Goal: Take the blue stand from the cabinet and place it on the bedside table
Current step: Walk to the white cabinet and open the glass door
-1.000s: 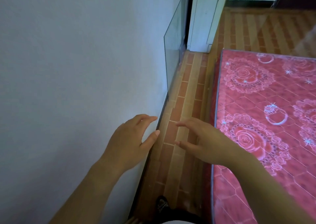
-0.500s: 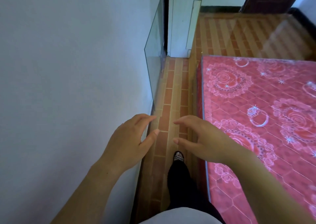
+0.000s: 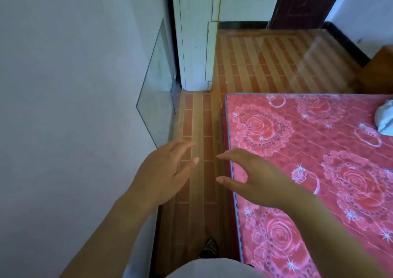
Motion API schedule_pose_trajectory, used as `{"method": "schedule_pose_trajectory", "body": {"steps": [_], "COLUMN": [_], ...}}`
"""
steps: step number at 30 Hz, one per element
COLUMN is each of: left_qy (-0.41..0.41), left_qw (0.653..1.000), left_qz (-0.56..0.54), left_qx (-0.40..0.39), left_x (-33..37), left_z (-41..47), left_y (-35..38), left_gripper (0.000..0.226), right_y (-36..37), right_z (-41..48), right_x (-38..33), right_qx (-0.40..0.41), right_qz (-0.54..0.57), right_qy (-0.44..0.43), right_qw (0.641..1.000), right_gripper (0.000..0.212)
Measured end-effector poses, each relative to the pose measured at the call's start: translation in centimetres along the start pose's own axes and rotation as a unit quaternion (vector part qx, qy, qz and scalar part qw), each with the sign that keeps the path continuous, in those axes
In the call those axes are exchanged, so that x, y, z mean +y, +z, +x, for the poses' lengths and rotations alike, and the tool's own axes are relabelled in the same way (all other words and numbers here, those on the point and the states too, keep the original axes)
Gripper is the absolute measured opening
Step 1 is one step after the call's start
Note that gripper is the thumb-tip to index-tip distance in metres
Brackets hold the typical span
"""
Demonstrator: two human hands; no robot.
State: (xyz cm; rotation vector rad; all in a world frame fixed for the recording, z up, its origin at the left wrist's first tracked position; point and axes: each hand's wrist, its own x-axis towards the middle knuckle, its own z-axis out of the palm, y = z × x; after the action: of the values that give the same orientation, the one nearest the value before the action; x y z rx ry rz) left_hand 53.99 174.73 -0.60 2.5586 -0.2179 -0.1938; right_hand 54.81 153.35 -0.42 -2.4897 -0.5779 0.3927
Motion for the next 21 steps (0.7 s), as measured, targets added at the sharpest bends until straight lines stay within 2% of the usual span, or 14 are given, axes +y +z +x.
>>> {"method": "schedule_pose_trajectory", "body": {"steps": [6,12,17,21], "left_qy": [0.010,-0.010,0.012,0.059], "left_qw": [1.000,0.999,0.999,0.998], "left_qz": [-0.009,-0.039,-0.032,-0.002], "left_qx": [0.001,0.027,0.009,-0.015], "left_x": [-0.6,-5.1,-7.7,-8.3], "left_z": [9.2,19.0,29.6,38.3], "left_y": [-1.1,-2.3,-5.0,-8.2], "left_gripper": [0.062,0.057,0.058,0.063], "right_y": [-4.0,-7.0,-10.5,-14.2], "right_z": [7.9,17.9,28.3,34.7], "right_x": [3.5,6.1,7.9,9.4], "right_qx": [-0.005,-0.024,0.001,0.029], "right_qz": [0.004,0.012,-0.017,-0.012], "right_qy": [0.002,-0.004,-0.004,0.019], "right_qw": [1.000,1.000,1.000,0.999], "right_gripper": [0.053,0.053,0.053,0.054]}}
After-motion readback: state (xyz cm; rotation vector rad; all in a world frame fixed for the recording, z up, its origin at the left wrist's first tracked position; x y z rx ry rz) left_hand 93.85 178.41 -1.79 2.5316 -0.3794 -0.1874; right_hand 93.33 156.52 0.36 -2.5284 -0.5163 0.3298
